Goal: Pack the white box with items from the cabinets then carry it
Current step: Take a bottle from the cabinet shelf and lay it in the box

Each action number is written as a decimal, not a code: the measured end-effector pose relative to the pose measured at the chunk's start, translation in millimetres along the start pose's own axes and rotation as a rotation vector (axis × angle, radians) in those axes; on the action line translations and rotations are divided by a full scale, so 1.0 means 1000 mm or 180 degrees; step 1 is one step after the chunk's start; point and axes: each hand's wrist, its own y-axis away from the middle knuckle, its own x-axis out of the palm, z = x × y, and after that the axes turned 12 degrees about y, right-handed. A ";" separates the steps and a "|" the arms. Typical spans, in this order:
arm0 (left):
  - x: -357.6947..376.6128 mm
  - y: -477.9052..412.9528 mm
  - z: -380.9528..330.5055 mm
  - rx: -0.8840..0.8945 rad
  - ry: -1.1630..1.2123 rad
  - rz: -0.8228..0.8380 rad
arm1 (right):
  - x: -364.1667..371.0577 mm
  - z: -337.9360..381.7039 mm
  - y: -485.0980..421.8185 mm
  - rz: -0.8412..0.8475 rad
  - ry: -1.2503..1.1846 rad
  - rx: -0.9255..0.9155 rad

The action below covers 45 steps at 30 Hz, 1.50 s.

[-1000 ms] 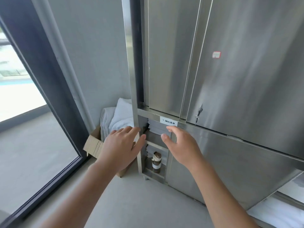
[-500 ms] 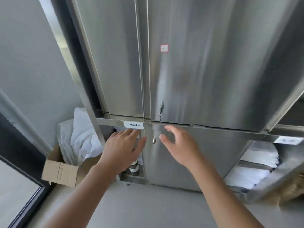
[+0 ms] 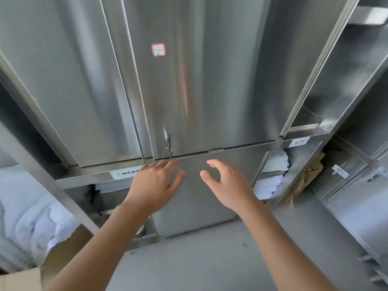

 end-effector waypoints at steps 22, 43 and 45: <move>-0.014 0.154 0.166 -0.2024 -0.0178 -0.0230 | 0.214 0.147 -0.064 0.1588 -0.0084 -0.1396; 0.283 0.260 0.389 -0.2588 0.0702 0.0144 | 0.591 0.055 -0.032 0.2054 -0.0581 0.0401; 0.315 0.275 0.400 -0.2646 0.0726 0.0118 | 0.623 0.044 -0.033 0.2059 -0.0549 0.0351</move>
